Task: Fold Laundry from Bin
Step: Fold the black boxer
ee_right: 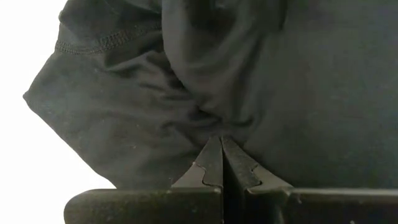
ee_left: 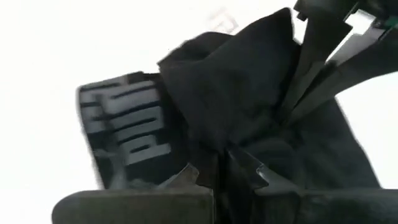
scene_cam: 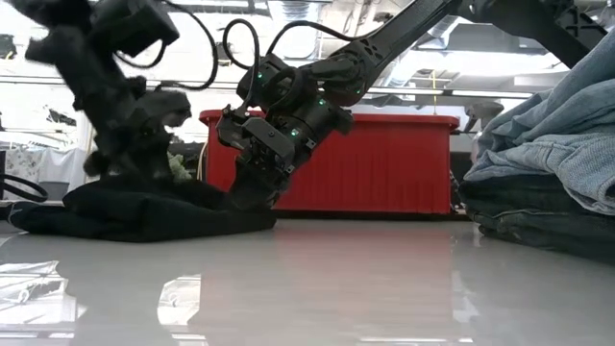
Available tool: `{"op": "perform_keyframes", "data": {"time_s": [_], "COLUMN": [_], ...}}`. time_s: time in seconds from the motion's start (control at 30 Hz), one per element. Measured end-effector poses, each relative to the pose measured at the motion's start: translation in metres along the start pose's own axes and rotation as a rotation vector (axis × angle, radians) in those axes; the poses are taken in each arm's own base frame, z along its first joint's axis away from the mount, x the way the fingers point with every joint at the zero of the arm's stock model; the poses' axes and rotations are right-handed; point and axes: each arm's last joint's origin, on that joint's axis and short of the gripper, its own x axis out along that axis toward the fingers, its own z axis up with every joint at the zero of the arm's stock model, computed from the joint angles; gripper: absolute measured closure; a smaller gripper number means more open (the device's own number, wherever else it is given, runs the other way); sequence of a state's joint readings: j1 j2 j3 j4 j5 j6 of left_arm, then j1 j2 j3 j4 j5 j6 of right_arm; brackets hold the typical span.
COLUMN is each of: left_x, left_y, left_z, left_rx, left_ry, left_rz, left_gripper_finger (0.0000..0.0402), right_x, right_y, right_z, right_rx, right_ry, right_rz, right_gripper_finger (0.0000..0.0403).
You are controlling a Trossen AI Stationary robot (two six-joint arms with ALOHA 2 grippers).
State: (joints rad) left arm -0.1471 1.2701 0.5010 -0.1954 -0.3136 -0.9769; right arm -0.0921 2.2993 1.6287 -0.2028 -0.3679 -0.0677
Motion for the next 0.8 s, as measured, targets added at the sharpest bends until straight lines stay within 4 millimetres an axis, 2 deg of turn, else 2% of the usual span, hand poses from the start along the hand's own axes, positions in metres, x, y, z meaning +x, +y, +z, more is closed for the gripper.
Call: {"op": "perform_keyframes", "data": {"time_s": [0.13, 0.27, 0.37, 0.6, 0.8], "left_x": [-0.017, -0.035, -0.043, -0.048, -0.056], "left_y": [-0.009, -0.015, -0.012, -0.002, -0.006], "left_z": [0.012, 0.02, 0.017, 0.007, 0.003], "left_rx": [0.075, 0.12, 0.15, 0.145, 0.255], "left_ry": [0.022, 0.0, -0.001, 0.052, 0.068], "left_rz": [0.101, 0.116, 0.142, 0.238, 0.179], "left_gripper_finger": [0.0401, 0.0401, 0.0401, 0.0401, 0.0395], "right_x": [0.0, 0.0, 0.0, -0.001, -0.001], "right_y": [0.0, -0.001, -0.001, -0.001, -0.001], "right_z": [0.0, 0.0, 0.0, 0.0, 0.001], "right_rx": [0.0, 0.001, 0.001, -0.004, -0.004], "right_ry": [0.001, 0.002, 0.001, -0.005, -0.005], "right_rz": [0.0, -0.001, -0.001, -0.003, -0.003], "right_gripper_finger": [0.0385, 0.0385, 0.0385, 0.0381, 0.0374]}}
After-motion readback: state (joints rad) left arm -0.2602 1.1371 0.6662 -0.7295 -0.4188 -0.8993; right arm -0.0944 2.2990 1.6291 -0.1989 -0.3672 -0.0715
